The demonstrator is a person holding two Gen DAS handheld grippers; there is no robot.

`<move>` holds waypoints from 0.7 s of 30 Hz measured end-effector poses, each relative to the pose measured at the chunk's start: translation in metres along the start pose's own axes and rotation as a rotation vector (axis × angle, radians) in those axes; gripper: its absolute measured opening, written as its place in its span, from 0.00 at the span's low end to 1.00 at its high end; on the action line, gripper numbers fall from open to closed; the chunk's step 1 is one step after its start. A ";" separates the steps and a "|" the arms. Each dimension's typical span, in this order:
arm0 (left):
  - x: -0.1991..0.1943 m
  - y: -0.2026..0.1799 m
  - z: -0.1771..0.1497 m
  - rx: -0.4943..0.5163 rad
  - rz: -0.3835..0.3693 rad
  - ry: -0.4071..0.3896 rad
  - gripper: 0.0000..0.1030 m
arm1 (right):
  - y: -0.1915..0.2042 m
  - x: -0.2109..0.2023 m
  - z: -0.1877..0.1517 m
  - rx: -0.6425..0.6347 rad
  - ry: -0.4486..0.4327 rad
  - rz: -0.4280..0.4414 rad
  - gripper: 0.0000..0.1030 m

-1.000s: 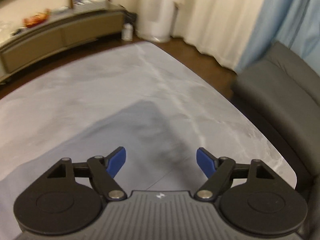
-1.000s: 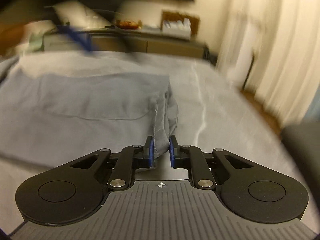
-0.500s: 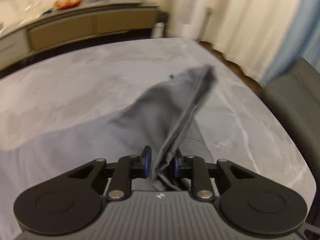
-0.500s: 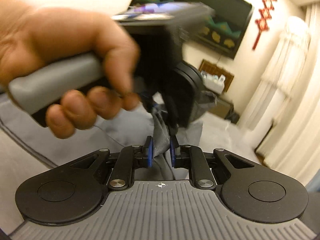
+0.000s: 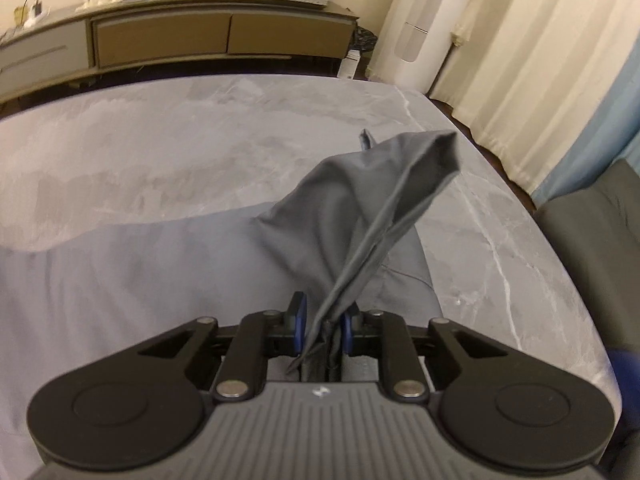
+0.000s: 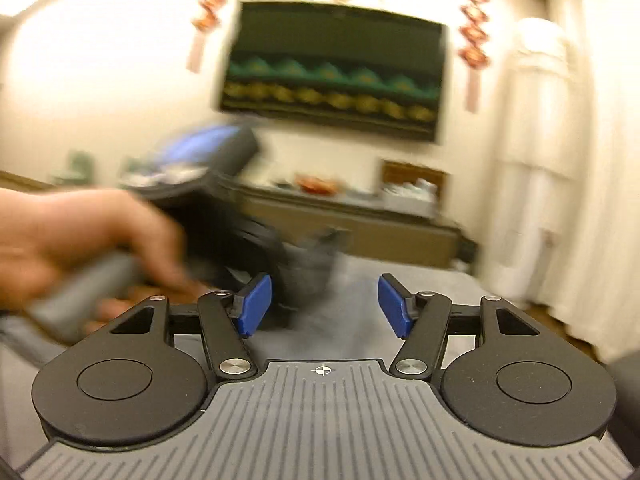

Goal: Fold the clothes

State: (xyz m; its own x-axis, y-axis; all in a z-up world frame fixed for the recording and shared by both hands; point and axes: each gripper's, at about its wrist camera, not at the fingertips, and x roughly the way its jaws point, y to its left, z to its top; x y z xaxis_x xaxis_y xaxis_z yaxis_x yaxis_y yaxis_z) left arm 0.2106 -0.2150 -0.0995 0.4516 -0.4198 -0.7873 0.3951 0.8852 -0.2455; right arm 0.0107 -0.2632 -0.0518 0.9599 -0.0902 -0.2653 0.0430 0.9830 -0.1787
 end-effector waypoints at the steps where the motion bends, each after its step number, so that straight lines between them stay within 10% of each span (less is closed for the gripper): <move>1: 0.000 0.002 0.000 -0.012 -0.008 0.002 0.17 | -0.002 0.013 -0.003 -0.005 0.062 -0.004 0.59; 8: 0.000 0.007 -0.003 -0.043 -0.030 0.007 0.21 | 0.060 0.051 -0.026 -0.356 0.155 0.051 0.59; 10: -0.002 0.010 -0.004 -0.059 -0.044 0.007 0.22 | 0.071 0.062 -0.029 -0.425 0.175 0.022 0.46; 12: -0.004 0.014 -0.005 -0.078 -0.069 -0.001 0.24 | 0.067 0.072 -0.028 -0.389 0.224 0.022 0.07; 21: -0.029 0.037 -0.011 -0.136 -0.204 -0.092 0.58 | 0.061 0.048 -0.012 -0.275 0.145 0.084 0.00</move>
State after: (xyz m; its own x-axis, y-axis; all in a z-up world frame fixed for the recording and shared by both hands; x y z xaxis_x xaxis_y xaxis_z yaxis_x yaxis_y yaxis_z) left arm 0.2028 -0.1677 -0.0918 0.4474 -0.6030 -0.6604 0.3767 0.7968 -0.4724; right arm 0.0563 -0.2093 -0.0865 0.9065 -0.0520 -0.4189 -0.1302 0.9096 -0.3946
